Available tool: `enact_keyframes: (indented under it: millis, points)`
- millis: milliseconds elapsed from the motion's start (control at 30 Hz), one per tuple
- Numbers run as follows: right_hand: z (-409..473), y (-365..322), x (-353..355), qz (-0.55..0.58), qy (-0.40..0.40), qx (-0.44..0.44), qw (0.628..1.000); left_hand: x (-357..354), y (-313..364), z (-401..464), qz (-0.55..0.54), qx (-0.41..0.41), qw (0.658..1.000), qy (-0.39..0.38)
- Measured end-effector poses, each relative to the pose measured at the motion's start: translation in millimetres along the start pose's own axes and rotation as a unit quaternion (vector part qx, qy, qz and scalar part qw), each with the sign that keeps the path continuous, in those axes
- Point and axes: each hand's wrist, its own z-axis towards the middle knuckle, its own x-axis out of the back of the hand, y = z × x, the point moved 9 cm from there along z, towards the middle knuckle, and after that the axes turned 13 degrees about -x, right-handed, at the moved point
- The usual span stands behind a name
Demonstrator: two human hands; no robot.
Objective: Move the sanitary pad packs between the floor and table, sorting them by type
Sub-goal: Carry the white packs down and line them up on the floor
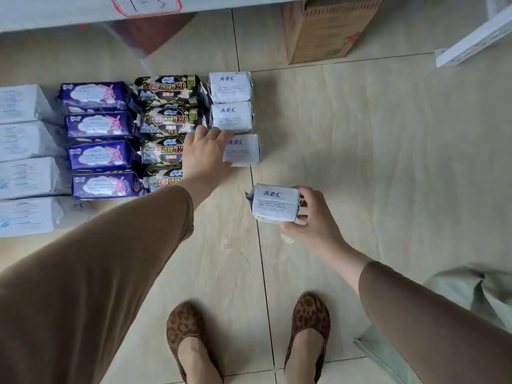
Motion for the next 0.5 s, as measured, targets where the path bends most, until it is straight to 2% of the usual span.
enact_keyframes:
  millis: [167,500]
  points:
    - [22,-12,-18,-0.046,-0.004,0.022,0.999,0,-10,-4,0.001,0.014,1.0,-0.002]
    - [59,-48,-68,-0.116,0.006,0.037,0.993,24,-28,-66,-0.067,0.009,0.997,0.029]
